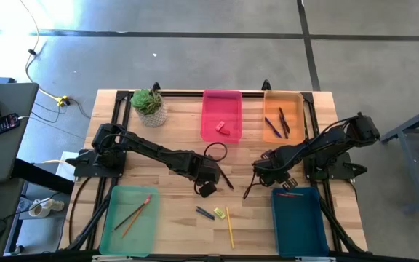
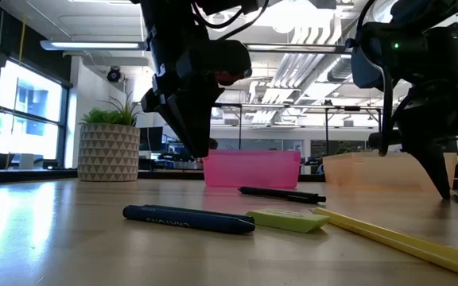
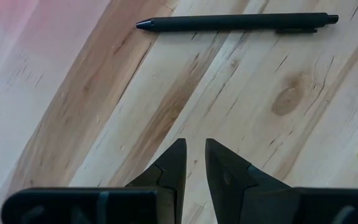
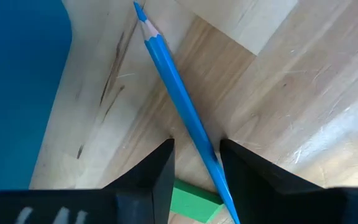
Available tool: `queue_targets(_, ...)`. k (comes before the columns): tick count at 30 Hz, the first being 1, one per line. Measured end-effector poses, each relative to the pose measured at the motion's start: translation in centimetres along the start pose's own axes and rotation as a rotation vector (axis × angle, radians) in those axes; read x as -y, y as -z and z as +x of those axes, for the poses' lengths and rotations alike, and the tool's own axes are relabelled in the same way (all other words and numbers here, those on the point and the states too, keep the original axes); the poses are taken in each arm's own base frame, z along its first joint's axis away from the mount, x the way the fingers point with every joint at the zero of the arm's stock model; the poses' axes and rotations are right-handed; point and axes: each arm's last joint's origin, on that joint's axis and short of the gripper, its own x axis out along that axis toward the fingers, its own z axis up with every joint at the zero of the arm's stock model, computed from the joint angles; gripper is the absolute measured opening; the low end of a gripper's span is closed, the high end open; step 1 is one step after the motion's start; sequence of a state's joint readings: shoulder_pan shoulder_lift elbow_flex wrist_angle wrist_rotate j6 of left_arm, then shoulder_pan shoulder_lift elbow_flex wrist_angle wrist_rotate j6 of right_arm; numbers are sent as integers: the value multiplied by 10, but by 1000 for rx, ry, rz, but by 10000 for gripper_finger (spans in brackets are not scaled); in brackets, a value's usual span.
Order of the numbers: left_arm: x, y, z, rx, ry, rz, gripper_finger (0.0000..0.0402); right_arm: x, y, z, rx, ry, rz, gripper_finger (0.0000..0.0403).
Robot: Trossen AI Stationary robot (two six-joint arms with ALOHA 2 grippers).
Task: Sort crayons/erasers/pens/pencils in bins
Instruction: Put the blue pencil into the green bin bin
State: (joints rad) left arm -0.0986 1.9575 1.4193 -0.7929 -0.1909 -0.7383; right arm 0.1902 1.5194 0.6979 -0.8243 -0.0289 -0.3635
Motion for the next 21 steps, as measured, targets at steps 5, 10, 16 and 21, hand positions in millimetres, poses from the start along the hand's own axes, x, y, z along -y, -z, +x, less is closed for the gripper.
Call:
queue_targets(5, 0, 0, 0, -3, -2, -1, 48, 1, 1, 2, -2, 30, 5, 76)
queue_targets(10, -2, 3, 0, -43, -10, -8, 48, 1, 2, 3, -5, 42, 11, 20)
queue_targets(16, -9, 10, -4, -116, -69, -4, 48, 1, 2, 4, -7, 43, 11, 9)
queue_targets(21, -15, 10, -19, -108, -81, -14, 48, 1, 2, -1, 17, 52, 15, 3)
